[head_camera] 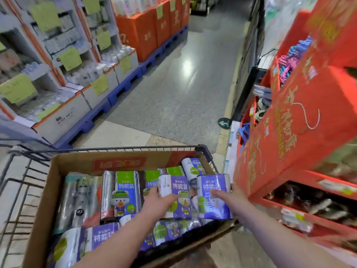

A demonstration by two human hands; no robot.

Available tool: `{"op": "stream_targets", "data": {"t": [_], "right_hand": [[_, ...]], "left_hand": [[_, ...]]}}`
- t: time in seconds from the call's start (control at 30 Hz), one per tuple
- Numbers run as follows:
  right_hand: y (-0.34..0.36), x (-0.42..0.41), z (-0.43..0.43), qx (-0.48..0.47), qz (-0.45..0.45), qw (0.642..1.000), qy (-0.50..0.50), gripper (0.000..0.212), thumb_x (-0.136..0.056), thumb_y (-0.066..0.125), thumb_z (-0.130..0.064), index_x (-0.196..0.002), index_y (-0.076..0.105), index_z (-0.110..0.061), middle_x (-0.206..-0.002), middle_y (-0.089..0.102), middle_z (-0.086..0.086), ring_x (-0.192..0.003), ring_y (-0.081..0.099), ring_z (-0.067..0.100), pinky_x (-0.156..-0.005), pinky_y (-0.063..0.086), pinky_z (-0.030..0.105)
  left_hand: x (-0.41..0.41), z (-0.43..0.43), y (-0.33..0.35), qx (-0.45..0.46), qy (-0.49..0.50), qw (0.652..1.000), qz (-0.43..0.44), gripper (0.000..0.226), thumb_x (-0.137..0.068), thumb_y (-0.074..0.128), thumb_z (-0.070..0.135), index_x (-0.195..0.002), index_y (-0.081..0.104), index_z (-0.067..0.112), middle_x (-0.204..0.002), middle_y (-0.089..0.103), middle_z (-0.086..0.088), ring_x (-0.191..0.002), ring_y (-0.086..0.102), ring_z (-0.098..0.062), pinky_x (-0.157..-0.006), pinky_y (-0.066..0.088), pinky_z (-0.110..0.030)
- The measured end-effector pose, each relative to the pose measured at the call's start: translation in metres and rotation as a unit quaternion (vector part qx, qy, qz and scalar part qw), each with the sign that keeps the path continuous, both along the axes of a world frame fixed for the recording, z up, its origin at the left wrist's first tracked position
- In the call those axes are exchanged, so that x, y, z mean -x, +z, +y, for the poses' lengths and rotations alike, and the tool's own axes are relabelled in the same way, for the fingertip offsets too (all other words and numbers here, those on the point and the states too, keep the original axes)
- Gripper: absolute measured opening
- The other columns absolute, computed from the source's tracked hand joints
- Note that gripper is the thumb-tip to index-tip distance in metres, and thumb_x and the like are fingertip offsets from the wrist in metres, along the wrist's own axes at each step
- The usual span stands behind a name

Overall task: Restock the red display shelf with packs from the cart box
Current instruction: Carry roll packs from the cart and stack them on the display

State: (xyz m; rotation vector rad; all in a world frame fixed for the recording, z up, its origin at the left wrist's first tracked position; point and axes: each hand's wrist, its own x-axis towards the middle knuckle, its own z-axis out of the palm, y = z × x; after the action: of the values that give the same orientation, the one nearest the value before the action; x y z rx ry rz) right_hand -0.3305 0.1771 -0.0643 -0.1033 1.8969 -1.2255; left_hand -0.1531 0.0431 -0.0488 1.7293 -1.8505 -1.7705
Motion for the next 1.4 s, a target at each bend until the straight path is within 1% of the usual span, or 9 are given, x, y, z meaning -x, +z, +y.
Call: {"op": "stream_targets", "data": {"t": [0.1,0.23,0.33,0.43,0.53,0.93,1.13,1.3,1.4], "right_hand": [[0.017,-0.008,0.034,0.015,0.006,0.999,-0.05,0.024,-0.077,0.075,-0.005,-0.092,0.058,-0.013,-0.081,0.069,0.007,-0.062,0.066,0.017,-0.043,0.049,0.019],[0.037,-0.013,0.078,0.021,0.039,0.995,-0.087,0.026,-0.079,0.073,-0.003,-0.101,0.061,-0.009,-0.088,0.072,0.01,-0.073,0.069,0.025,-0.061,0.057,0.031],[0.05,-0.011,0.112,0.037,0.035,0.991,-0.122,0.02,-0.079,0.073,-0.004,-0.093,0.061,-0.011,-0.083,0.071,0.01,-0.066,0.068,0.023,-0.051,0.054,0.026],[0.062,-0.008,0.15,0.039,0.048,0.986,-0.155,0.047,-0.062,0.081,-0.023,-0.102,0.06,-0.011,-0.092,0.073,0.01,-0.076,0.072,0.027,-0.065,0.059,0.037],[0.069,-0.002,0.199,0.055,0.055,0.976,-0.203,0.031,-0.077,0.077,-0.012,-0.1,0.055,-0.014,-0.091,0.071,0.008,-0.07,0.071,0.022,-0.054,0.055,0.028],[0.103,0.041,0.461,0.085,0.086,0.918,-0.377,0.037,-0.078,0.075,-0.013,-0.111,0.057,-0.008,-0.097,0.073,0.014,-0.081,0.072,0.032,-0.065,0.058,0.038],[0.124,0.066,0.573,0.111,0.121,0.895,-0.416,0.039,-0.079,0.074,-0.013,-0.113,0.056,-0.009,-0.098,0.073,0.013,-0.08,0.073,0.03,-0.065,0.059,0.038],[0.141,0.078,0.644,0.126,0.134,0.878,-0.441,0.033,-0.081,0.072,-0.014,-0.111,0.062,-0.006,-0.097,0.074,0.014,-0.084,0.072,0.033,-0.061,0.058,0.033],[0.144,0.09,0.674,0.133,0.136,0.865,-0.464,0.035,-0.082,0.072,-0.019,-0.112,0.062,-0.008,-0.099,0.074,0.012,-0.086,0.072,0.033,-0.068,0.059,0.039]], "left_hand": [[0.005,0.019,0.008,-0.004,-0.014,0.999,0.043,0.068,-0.082,0.072,0.031,-0.137,0.037,0.011,-0.092,0.051,0.005,-0.083,0.053,-0.018,-0.073,0.043,-0.03],[0.017,0.045,0.016,-0.009,-0.049,0.996,0.071,0.058,-0.085,0.07,0.024,-0.131,0.038,0.012,-0.089,0.053,0.006,-0.076,0.054,-0.013,-0.06,0.043,-0.027],[0.033,0.065,0.023,-0.018,-0.087,0.993,0.077,0.065,-0.076,0.076,0.03,-0.128,0.04,0.013,-0.105,0.058,-0.003,-0.088,0.061,-0.019,-0.076,0.052,-0.032],[0.055,0.091,0.029,-0.027,-0.129,0.986,0.101,0.046,-0.084,0.07,0.017,-0.117,0.037,0.021,-0.097,0.058,0.001,-0.077,0.059,-0.01,-0.058,0.047,-0.02],[0.083,0.128,0.035,-0.026,-0.17,0.977,0.125,0.045,-0.084,0.069,0.015,-0.121,0.043,0.014,-0.089,0.057,0.008,-0.075,0.06,-0.009,-0.055,0.044,-0.018],[0.194,0.369,0.074,-0.077,-0.334,0.924,0.168,0.045,-0.084,0.069,0.019,-0.12,0.042,0.017,-0.097,0.062,0.001,-0.086,0.069,-0.024,-0.073,0.058,-0.037],[0.242,0.49,0.098,-0.071,-0.396,0.894,0.2,0.036,-0.091,0.062,0.014,-0.122,0.046,0.008,-0.083,0.05,0.005,-0.066,0.051,-0.004,-0.035,0.038,-0.008],[0.271,0.562,0.116,-0.089,-0.418,0.878,0.214,0.034,-0.09,0.063,0.01,-0.12,0.047,0.01,-0.085,0.06,-0.001,-0.046,0.062,-0.004,-0.035,0.042,-0.015],[0.287,0.59,0.122,-0.088,-0.429,0.868,0.233,0.045,-0.082,0.071,0.017,-0.121,0.05,0.008,-0.095,0.066,-0.004,-0.06,0.067,-0.009,-0.044,0.047,-0.018]]}}
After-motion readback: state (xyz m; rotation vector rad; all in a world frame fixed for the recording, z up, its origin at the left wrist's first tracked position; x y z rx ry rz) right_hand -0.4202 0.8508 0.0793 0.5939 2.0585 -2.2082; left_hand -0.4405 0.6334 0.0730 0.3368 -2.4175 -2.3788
